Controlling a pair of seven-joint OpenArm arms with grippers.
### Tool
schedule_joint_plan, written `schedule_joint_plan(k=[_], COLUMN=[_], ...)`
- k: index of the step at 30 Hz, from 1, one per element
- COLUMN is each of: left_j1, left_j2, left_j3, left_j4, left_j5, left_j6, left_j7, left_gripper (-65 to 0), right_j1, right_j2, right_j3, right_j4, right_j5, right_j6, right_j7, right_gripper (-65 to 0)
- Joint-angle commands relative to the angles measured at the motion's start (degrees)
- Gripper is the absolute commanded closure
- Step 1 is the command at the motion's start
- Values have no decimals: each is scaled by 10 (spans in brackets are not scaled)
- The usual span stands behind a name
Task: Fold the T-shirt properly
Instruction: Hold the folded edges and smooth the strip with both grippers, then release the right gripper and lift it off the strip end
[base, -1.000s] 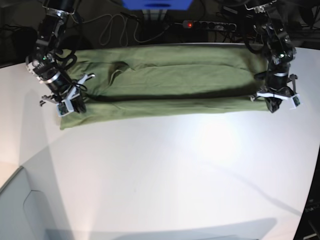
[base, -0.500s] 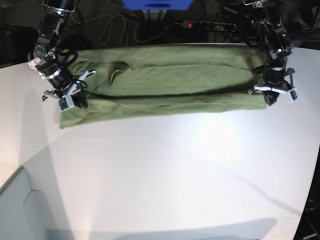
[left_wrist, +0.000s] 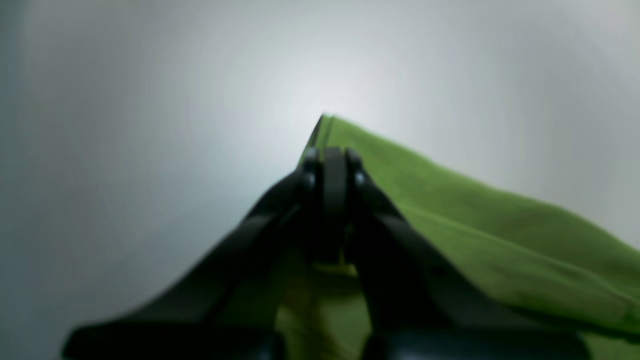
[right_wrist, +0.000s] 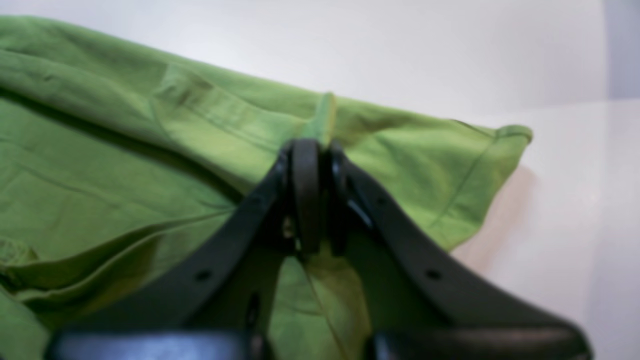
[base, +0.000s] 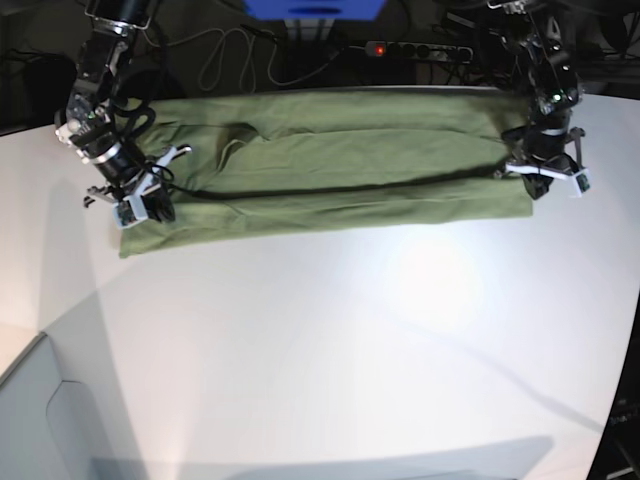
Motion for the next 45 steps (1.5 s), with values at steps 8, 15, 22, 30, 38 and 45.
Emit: schedule_joint_plan(k=[8,15,22,30,38,45], left_j1=[-4,-5,-5,-5,-5,-5], left_j2=[-7,-7,-7,-7,-7,1], left_j3=[1,1,1,1,1,1], left_j4=[5,5,5,5,4,4], left_j5=[-2,-2,-2,-2,-2,-2], left_j6=[0,0,0,0,0,0], left_j7=[-14,-14,-14,-14,-14,-14], left_gripper=[0,0,0,0,0,0], right_j1=[2,-36,-17,72,76,88], right_j2=[17,28,28,28,27,27], right_j3=[2,2,-3,-3,-21,-36], right_j4=[12,51,103,51,-8,-30], right_j5=[11,11,11,8,8,8], right_j6=[9,9,9,9,9,9], right_j7=[11,12,-34,-175,-175,-175], right_gripper=[-136,-304,-310,-306,-306,-303])
